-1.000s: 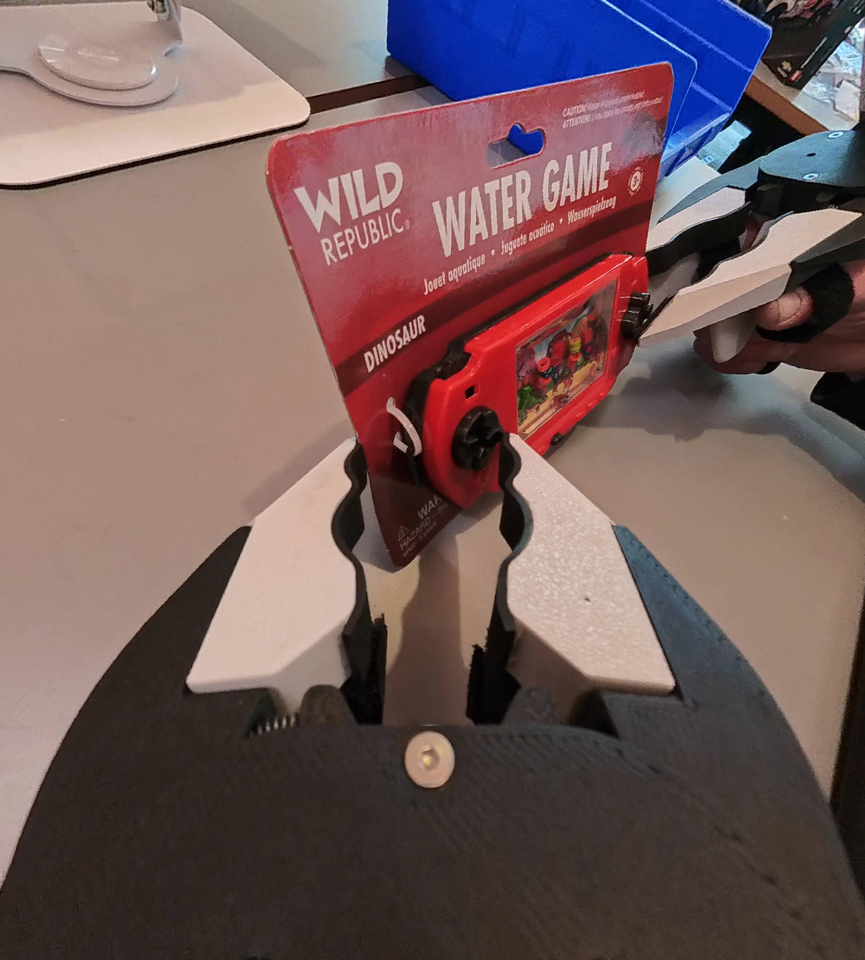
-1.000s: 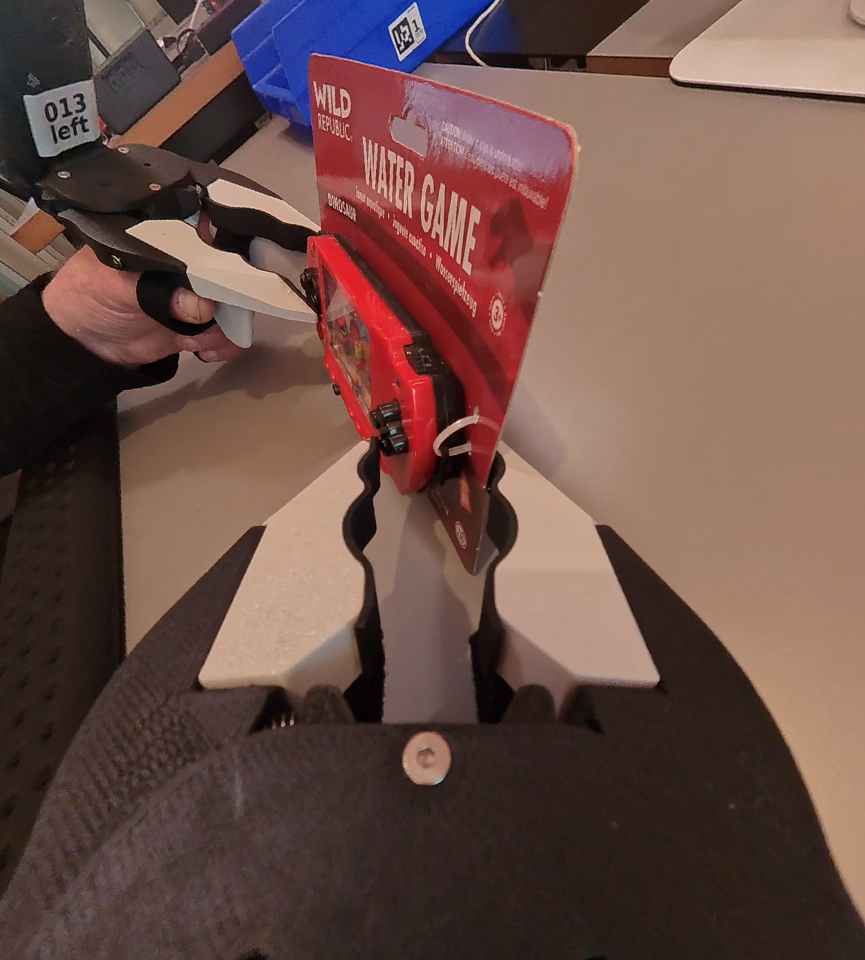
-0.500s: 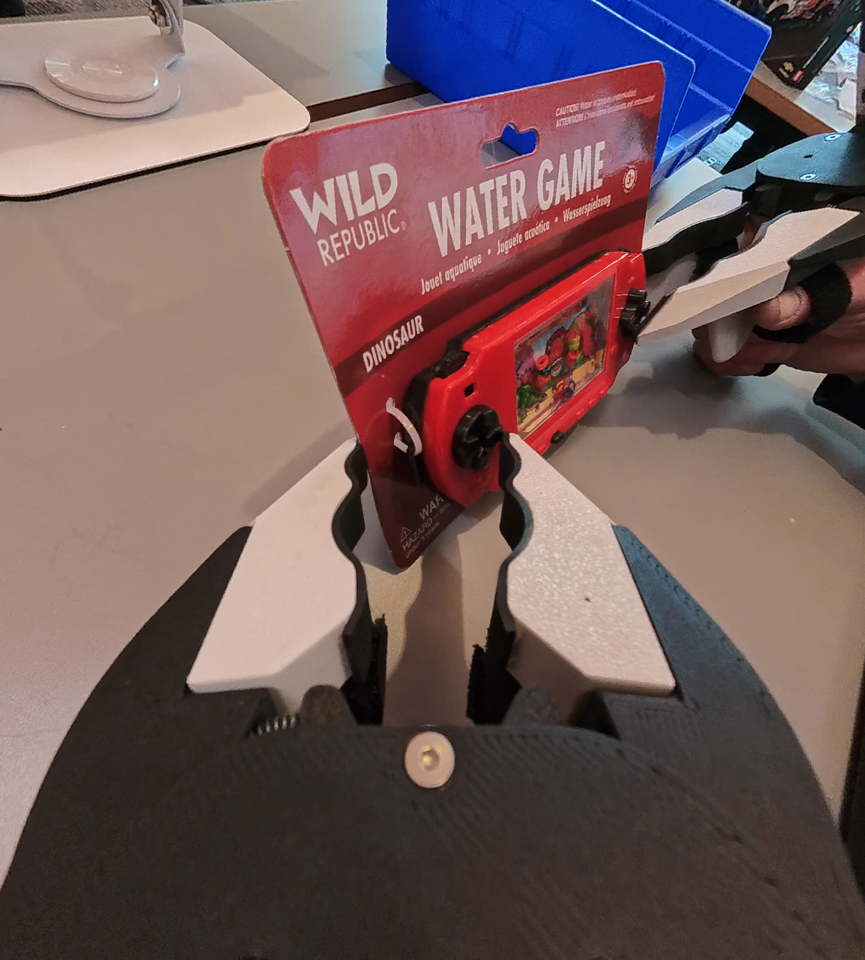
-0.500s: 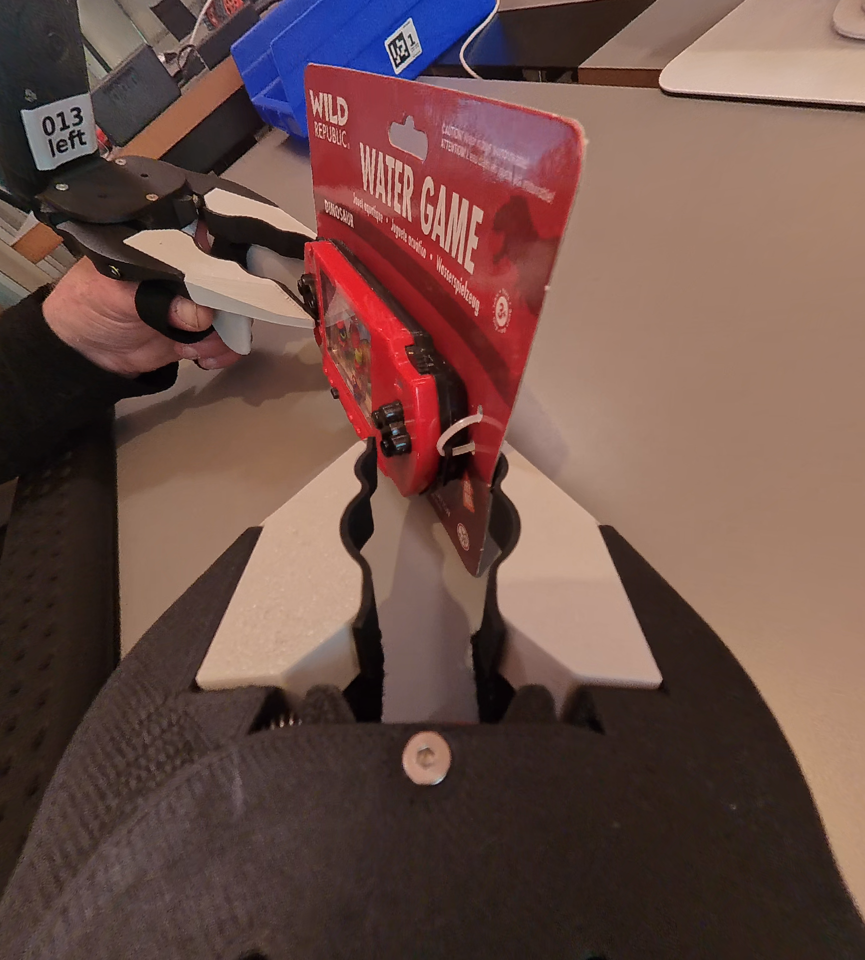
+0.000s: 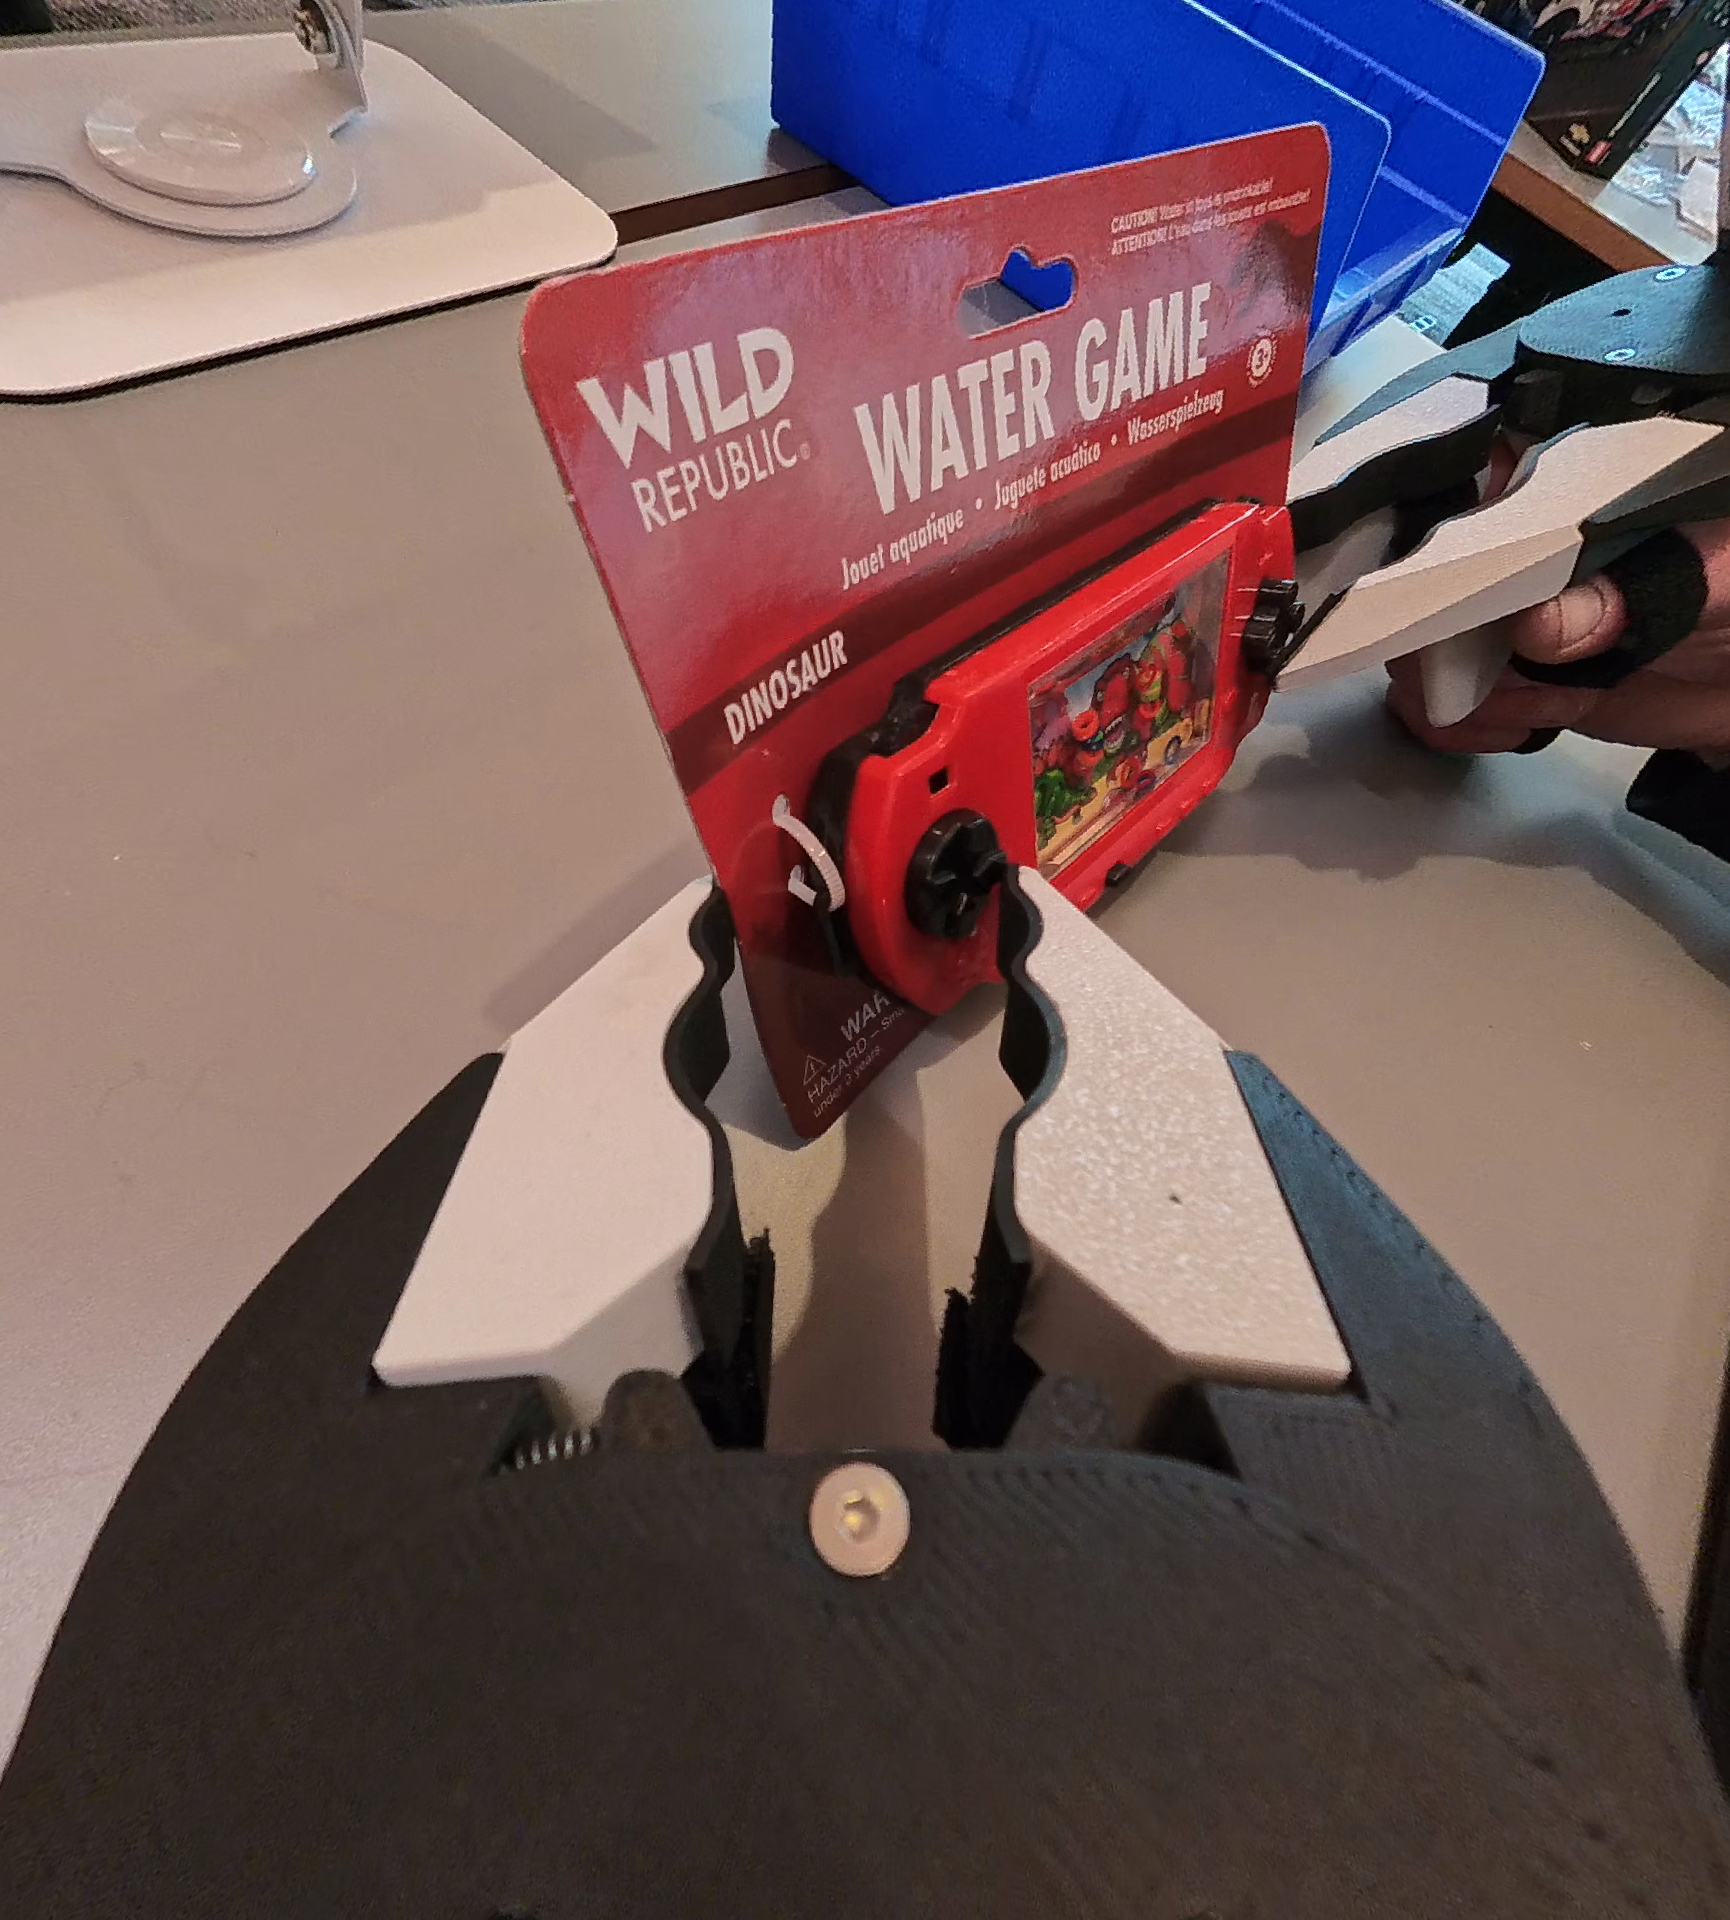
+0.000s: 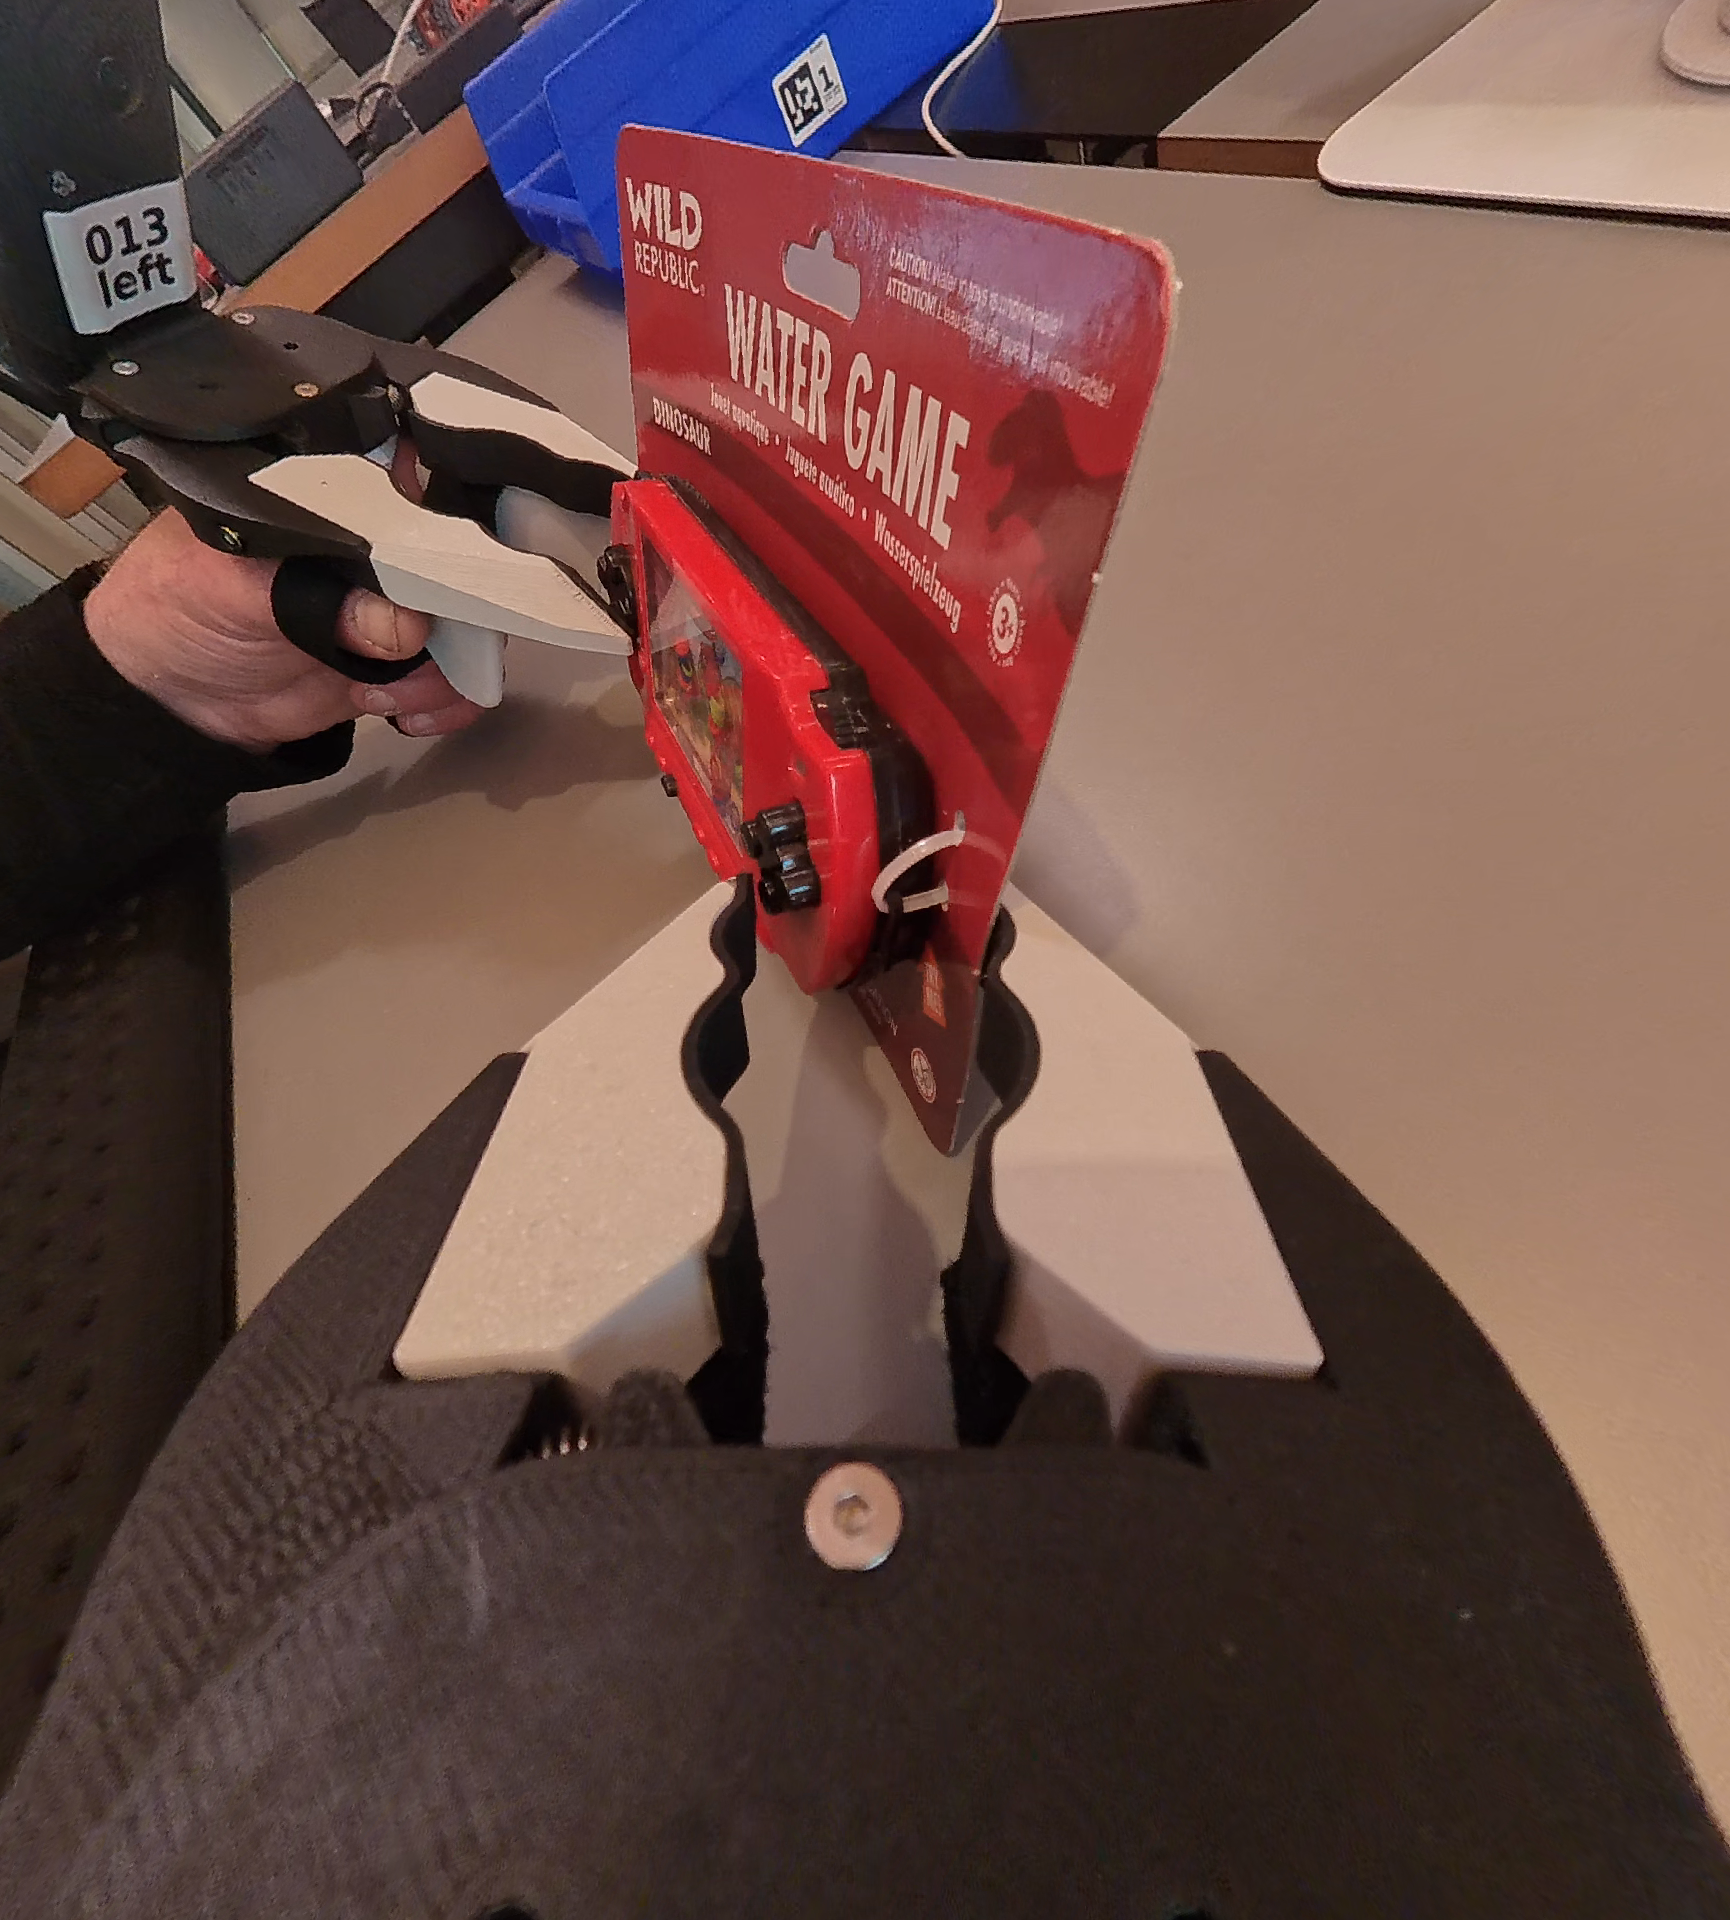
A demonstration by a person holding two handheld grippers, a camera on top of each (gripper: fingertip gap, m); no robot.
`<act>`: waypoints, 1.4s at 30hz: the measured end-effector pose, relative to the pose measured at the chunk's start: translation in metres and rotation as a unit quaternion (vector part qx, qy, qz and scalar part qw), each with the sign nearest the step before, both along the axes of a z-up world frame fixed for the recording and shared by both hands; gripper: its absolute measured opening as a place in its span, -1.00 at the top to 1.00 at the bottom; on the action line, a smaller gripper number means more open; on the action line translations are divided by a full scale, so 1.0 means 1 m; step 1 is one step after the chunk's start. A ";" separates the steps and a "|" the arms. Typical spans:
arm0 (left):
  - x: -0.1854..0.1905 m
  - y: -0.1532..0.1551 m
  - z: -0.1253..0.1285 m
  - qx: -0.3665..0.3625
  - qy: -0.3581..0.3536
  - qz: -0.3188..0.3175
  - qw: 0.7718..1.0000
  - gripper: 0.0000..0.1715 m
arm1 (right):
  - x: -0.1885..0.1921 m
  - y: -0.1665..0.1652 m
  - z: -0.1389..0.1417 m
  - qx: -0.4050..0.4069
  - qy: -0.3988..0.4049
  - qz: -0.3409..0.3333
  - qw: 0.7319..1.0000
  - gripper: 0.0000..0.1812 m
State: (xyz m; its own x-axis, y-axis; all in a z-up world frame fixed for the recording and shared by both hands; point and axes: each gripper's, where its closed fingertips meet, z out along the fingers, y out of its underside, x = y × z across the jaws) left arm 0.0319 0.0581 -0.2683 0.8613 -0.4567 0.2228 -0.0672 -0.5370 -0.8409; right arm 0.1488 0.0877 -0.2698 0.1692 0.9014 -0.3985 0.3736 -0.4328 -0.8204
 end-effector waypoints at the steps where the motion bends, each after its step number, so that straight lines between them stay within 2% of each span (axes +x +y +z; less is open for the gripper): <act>1: 0.000 0.000 0.000 0.000 0.000 0.000 1.000 0.43 | 0.000 0.000 0.000 0.001 -0.001 0.000 1.000 0.57; 10: 0.000 -0.001 0.003 0.007 0.007 0.000 1.000 0.43 | 0.000 0.000 0.000 0.004 -0.002 -0.001 1.000 0.58; 19: -0.007 -0.001 0.018 0.035 0.072 0.003 0.997 0.43 | -0.008 0.001 0.002 0.014 0.006 -0.013 1.000 0.60; 26: -0.018 0.007 0.007 0.038 0.066 -0.001 0.997 0.46 | -0.015 0.002 0.002 0.049 -0.014 -0.027 0.998 0.61; 34: -0.017 0.017 0.006 0.056 0.068 -0.005 0.996 0.54 | -0.015 0.009 0.002 0.056 -0.025 -0.038 0.997 0.61; 42: -0.014 0.016 0.003 0.036 0.034 -0.044 0.998 0.43 | -0.012 0.018 0.003 0.030 -0.036 0.007 0.999 0.61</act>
